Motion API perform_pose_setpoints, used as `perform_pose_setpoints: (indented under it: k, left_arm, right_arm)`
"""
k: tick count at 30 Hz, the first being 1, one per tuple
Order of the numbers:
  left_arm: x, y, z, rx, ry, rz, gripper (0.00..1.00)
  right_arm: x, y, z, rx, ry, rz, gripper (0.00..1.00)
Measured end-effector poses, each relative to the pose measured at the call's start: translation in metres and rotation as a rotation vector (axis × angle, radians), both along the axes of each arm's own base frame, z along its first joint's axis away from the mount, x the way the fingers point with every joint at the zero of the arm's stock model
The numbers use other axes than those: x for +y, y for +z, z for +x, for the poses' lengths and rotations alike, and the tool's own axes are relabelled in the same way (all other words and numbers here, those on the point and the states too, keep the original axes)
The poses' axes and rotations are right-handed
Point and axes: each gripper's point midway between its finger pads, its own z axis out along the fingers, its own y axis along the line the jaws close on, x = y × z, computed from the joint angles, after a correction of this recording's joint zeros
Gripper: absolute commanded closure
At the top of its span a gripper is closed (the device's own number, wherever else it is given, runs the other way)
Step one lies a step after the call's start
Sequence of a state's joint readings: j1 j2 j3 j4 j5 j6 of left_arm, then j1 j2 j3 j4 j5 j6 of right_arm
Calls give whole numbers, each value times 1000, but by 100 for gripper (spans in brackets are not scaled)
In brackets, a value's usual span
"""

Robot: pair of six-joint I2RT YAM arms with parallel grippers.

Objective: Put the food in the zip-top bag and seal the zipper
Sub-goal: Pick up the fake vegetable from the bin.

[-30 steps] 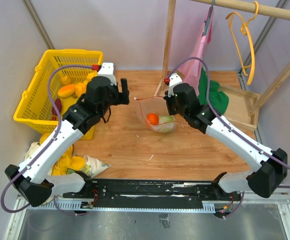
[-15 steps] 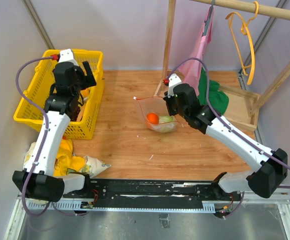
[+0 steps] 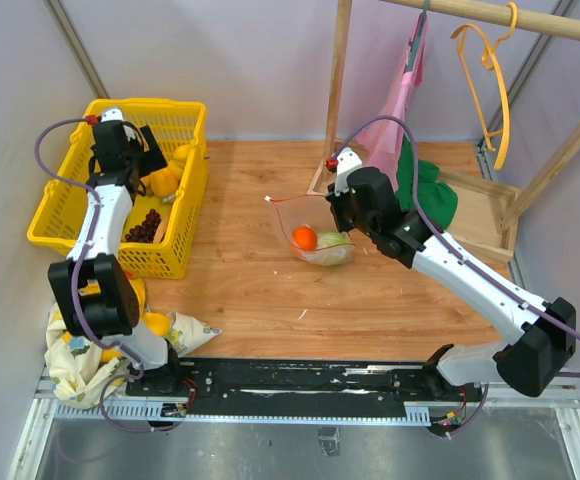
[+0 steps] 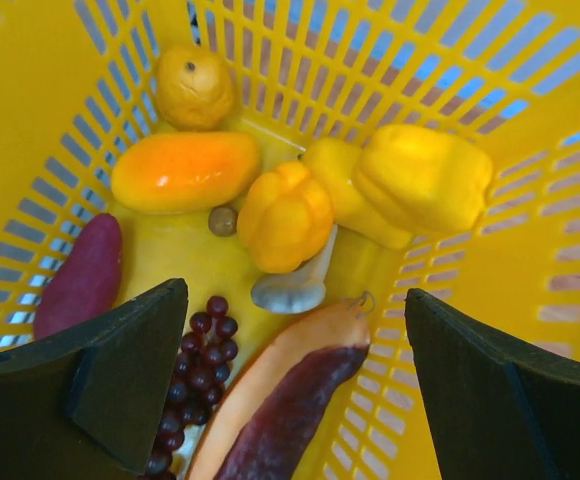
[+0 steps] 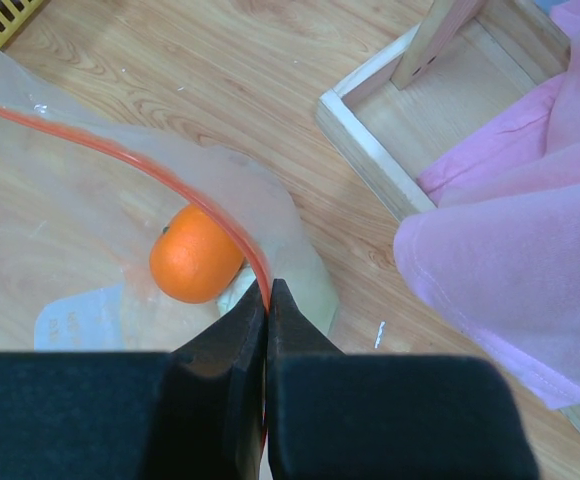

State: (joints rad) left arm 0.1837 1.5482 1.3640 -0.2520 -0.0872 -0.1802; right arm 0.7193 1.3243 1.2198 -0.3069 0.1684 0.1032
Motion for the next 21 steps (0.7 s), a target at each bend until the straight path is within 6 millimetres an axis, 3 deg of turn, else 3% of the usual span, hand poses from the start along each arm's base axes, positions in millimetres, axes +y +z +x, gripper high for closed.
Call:
perform_pose_setpoints:
  k: [5,10,21]
  left_arm:
    - [7,-61,27,95,-9,-21,5]
    - [13,-104,44,144,-17,-28,4]
    - [22,-138,93,119,-45,-43,8]
  right_arm:
    - [2,1,-2,3,12,7,99]
    - [4,0,-3,8,27,12,99]
    - [6,0,-4,12,38,16,99]
